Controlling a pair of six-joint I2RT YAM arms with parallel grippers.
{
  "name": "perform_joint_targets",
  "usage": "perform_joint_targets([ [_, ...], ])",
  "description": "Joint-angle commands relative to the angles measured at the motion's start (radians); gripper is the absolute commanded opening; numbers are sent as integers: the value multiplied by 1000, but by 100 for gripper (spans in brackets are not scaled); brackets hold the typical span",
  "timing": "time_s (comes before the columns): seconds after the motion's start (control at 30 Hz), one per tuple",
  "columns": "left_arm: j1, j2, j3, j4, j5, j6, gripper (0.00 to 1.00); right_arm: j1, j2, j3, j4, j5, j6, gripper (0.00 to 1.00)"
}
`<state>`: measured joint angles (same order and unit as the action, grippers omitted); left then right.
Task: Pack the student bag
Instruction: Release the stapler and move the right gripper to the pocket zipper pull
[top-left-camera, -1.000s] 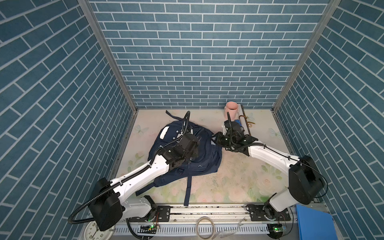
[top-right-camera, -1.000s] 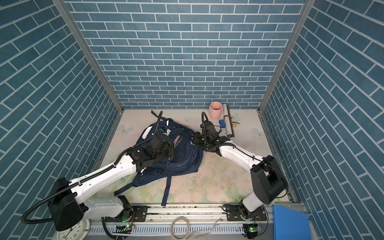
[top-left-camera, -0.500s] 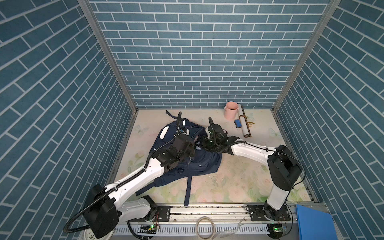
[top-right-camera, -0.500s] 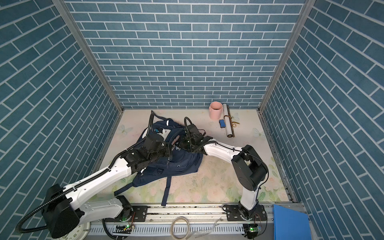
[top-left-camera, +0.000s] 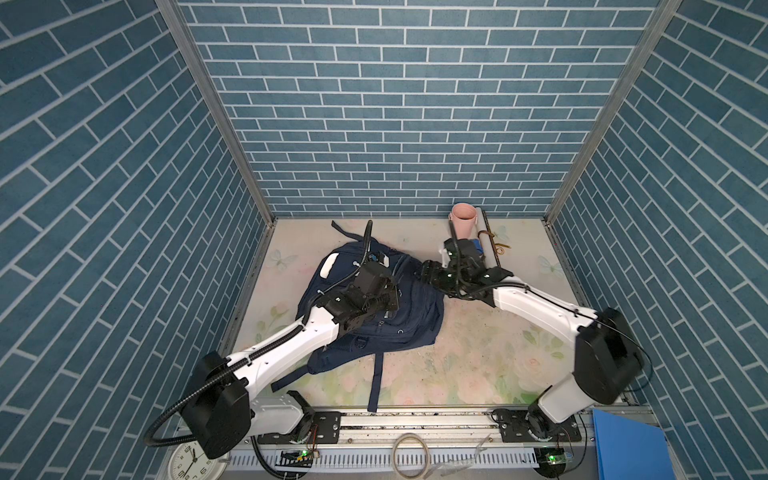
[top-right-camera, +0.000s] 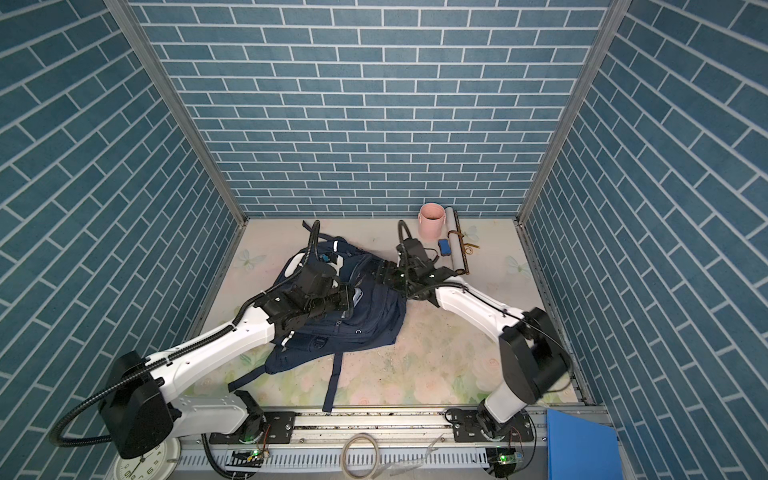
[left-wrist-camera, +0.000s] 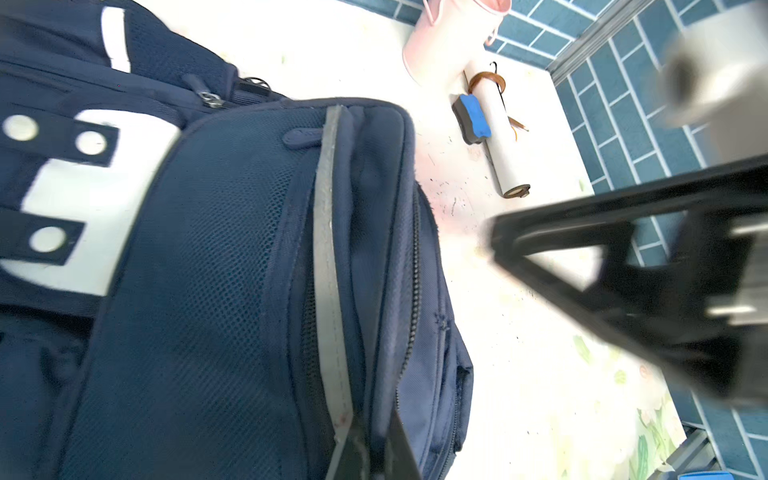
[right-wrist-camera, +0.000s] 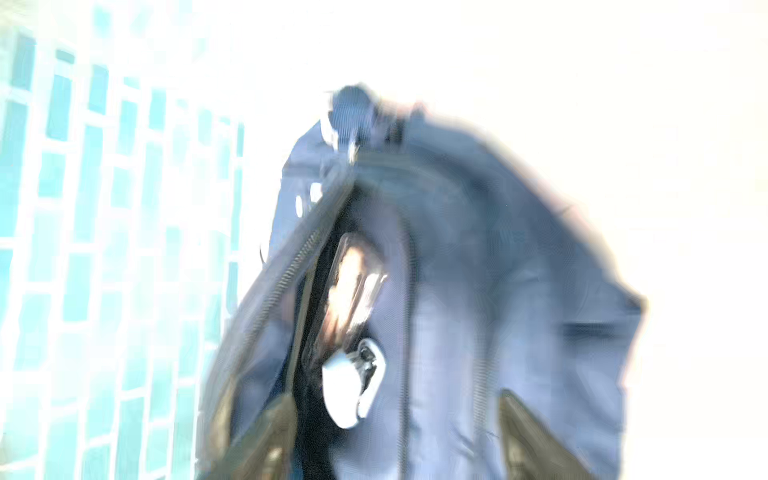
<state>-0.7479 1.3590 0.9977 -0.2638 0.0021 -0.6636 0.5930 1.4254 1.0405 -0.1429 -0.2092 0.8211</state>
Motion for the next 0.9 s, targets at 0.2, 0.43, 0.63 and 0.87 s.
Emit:
perform_joint_targets([
  [0.2,-46,202,214,174,72,1,0,-58,-223,-117,22,80,-488,98],
  [0.43,-37,110,212,20,14,326,48,-56,-327,-322,173,-15,-556,89],
  [0.63,-48,-70,0,-4,56,733,55,31,-395,-465,302,-15,-670,68],
  [0.87,-144,-68,-138,35,49,1091,54,167,-411,-573,388,42,-752,48],
])
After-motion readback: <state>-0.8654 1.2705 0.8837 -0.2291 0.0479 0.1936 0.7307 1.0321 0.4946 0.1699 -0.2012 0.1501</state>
